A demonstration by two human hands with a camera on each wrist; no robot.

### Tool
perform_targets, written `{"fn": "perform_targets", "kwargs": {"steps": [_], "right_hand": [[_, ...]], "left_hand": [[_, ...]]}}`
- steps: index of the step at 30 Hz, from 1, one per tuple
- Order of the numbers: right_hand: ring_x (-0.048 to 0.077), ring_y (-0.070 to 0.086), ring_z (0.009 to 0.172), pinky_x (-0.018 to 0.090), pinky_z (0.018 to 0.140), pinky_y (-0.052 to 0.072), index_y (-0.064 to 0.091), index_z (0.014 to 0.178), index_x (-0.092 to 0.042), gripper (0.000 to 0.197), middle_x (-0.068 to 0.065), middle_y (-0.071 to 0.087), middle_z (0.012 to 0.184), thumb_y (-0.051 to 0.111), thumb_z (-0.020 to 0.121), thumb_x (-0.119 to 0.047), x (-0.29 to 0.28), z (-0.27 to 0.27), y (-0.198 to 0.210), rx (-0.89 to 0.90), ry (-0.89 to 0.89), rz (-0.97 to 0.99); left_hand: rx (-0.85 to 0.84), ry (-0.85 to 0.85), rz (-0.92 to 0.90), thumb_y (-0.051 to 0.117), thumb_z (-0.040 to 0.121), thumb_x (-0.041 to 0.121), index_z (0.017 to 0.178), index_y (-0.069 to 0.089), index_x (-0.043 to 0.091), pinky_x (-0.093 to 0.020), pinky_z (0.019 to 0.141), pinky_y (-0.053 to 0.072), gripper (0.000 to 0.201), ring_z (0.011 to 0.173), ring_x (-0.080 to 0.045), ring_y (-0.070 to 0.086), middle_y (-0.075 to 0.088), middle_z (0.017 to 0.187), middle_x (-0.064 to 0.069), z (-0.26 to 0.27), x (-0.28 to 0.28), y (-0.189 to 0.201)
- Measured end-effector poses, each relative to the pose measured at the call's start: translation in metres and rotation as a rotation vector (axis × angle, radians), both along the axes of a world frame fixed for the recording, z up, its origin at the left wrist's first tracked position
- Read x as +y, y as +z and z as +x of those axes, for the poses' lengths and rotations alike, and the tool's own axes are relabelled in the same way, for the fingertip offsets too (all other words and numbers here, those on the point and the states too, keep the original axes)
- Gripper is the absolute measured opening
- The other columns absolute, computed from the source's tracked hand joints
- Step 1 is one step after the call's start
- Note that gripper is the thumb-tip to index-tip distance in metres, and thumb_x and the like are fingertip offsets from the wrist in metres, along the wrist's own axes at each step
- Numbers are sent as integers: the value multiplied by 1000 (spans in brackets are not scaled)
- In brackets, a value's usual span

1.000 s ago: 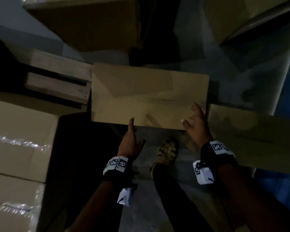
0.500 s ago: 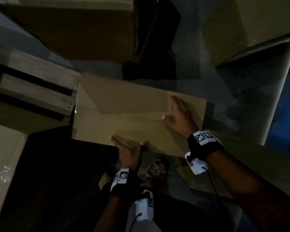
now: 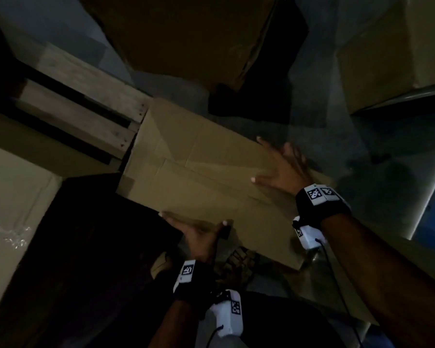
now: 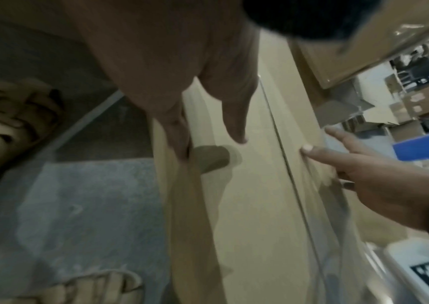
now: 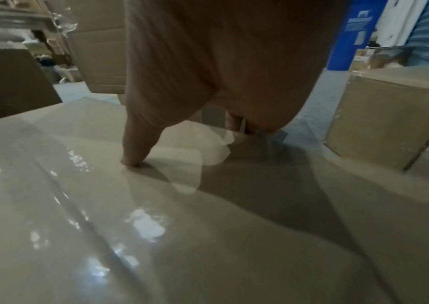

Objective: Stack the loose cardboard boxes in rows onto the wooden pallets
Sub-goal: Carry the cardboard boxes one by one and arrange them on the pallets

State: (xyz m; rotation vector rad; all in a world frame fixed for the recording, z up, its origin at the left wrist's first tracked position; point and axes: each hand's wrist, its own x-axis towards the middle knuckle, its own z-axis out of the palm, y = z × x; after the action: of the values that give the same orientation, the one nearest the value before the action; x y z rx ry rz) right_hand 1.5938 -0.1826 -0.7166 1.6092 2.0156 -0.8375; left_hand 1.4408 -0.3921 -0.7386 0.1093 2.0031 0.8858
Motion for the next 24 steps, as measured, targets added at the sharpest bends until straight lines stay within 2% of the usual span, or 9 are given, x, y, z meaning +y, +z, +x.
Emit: {"fn": "perform_targets", "kwargs": {"steps": [2,5,8,11,13,15,19,20,24], "right_hand": [[43,31,135,54,112,22,2,151,-51,111,18,23,147,75,69,-66,-10,6,1,15,3,-94],[42,25,139,56,114,19,-8,150,-51,119,12,17,156,74,65,-70,-23,9,4,-20,20,-103],[41,27,138,56,112,21,-16,149,-49,123,7,18,159,74,66,-70,-28,5,16,-60,64,-84],[41,26,139,55,111,22,-18,148,-50,127,8,19,158,77,66,-64,-34,-3,27,-30,69,-70],[39,27,138,55,110,23,-15,148,-52,127,8,23,154,81,65,-59,-40,-6,33,-2,44,-59],[38,30,135,53,108,26,-11,148,-55,126,10,28,150,83,64,-55,-46,-8,39,45,6,-36],[33,40,127,38,98,34,-7,148,-57,126,8,33,137,87,64,-46,-62,-5,63,216,-61,-22],[30,42,124,32,94,32,-4,149,-54,126,6,32,135,88,64,-42,-67,-3,73,251,-67,-24],[21,40,126,14,88,22,-1,151,-48,128,4,31,143,90,65,-29,-85,6,107,307,-77,1]], "left_hand": [[-26,13,65,88,64,2,145,-35,24,-21,108,35,149,130,3,31,18,150,6,-5,-5,-2],[-99,-13,53,89,63,5,145,-36,28,-29,110,35,151,129,-5,40,31,147,6,-15,-4,1],[-113,-148,38,91,63,14,145,-35,21,-17,103,22,151,133,-3,25,-2,146,26,-19,-5,5],[-55,-237,-83,94,57,30,142,-40,25,-30,111,8,158,145,-22,9,-10,160,-3,-19,-12,4],[-71,-201,-69,95,56,26,143,-38,27,-38,117,6,159,146,-19,6,-10,158,0,-19,-17,0],[-40,-204,5,95,55,20,145,-36,23,-41,120,14,159,144,-13,7,-10,149,12,-22,-25,1],[2,-231,94,93,57,10,148,-29,15,-1,103,11,152,129,6,8,-13,139,23,-26,-42,16],[30,-234,103,94,55,11,148,-28,16,1,103,11,153,132,7,7,-14,145,21,-27,-46,23],[85,-274,170,96,51,21,143,-31,34,-24,118,13,157,148,-7,3,-19,160,6,-30,-61,56]]}}
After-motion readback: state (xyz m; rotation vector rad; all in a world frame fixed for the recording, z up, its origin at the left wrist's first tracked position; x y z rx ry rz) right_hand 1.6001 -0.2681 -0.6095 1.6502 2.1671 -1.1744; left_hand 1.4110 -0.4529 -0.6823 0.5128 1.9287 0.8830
